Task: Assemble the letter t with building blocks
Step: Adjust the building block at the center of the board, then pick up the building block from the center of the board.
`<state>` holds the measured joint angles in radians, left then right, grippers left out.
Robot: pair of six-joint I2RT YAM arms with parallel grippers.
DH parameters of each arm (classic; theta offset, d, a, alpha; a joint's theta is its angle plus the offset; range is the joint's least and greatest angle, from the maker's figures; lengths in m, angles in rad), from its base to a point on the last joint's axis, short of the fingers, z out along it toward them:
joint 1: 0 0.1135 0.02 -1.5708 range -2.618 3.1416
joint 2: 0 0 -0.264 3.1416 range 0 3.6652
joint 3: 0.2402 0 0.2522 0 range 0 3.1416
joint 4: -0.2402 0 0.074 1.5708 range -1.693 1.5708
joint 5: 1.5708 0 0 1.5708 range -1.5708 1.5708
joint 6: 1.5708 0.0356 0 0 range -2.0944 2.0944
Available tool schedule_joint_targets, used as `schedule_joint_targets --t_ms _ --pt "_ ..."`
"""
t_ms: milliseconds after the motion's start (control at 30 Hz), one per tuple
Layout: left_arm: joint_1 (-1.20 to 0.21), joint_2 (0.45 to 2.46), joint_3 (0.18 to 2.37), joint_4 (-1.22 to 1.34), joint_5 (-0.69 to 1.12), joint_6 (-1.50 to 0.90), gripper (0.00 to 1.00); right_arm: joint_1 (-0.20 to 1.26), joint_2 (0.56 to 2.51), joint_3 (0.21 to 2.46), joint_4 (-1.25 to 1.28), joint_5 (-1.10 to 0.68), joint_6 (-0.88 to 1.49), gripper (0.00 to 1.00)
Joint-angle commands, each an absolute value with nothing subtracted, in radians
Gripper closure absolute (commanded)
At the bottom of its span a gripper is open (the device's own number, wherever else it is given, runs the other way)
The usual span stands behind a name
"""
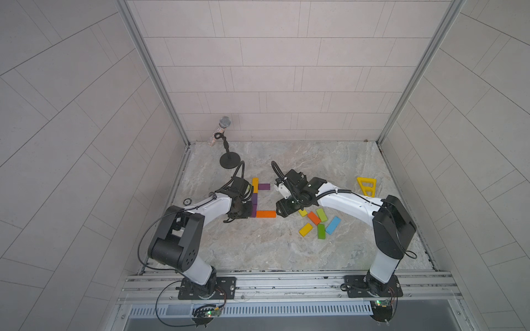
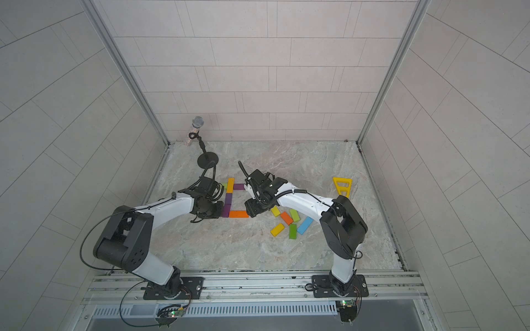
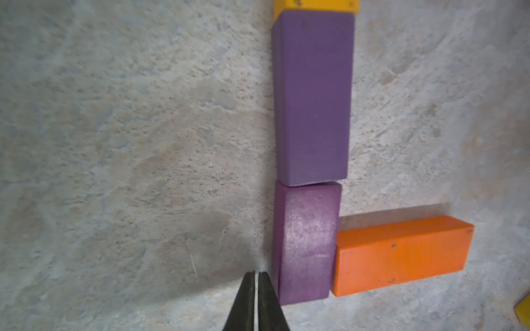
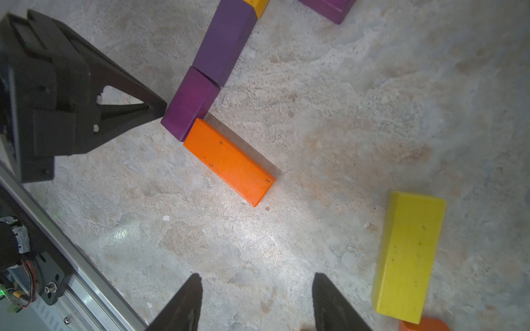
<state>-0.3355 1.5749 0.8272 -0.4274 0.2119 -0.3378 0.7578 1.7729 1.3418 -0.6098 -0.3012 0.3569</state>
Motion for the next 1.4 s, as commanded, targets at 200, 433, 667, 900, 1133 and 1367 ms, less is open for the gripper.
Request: schedule_joint_targets --t_ms 200,433,667,900,1133,1367 --pt "-0.345 1.583 0.822 -0.411 0.185 -0.352 0.86 0.753 1.766 1.331 -0.620 -0.311 0.358 0.36" --pt "-0.346 1.584 0.827 -0.426 0.164 -0.351 0.85 0.750 1.769 1.332 -0.624 -0.319 0.354 0.35" --pt "-0.342 1.549 0.859 -0.480 0.123 -0.341 0.79 0.732 1.770 1.347 -0.664 -0.288 0.324 0.35" --pt "-0.228 1.322 0.875 -0.542 0.222 -0.304 0.56 0.596 1.695 1.304 -0.725 -0.237 0.265 0.36" --pt "-0.101 1.130 0.746 -0.459 0.519 -0.299 0.26 0.580 1.758 1.269 -0.714 -0.189 0.181 0.36" --pt "-0.099 1.114 0.683 -0.400 0.586 -0.315 0.00 0.580 1.777 1.236 -0.637 -0.198 0.193 0.37"
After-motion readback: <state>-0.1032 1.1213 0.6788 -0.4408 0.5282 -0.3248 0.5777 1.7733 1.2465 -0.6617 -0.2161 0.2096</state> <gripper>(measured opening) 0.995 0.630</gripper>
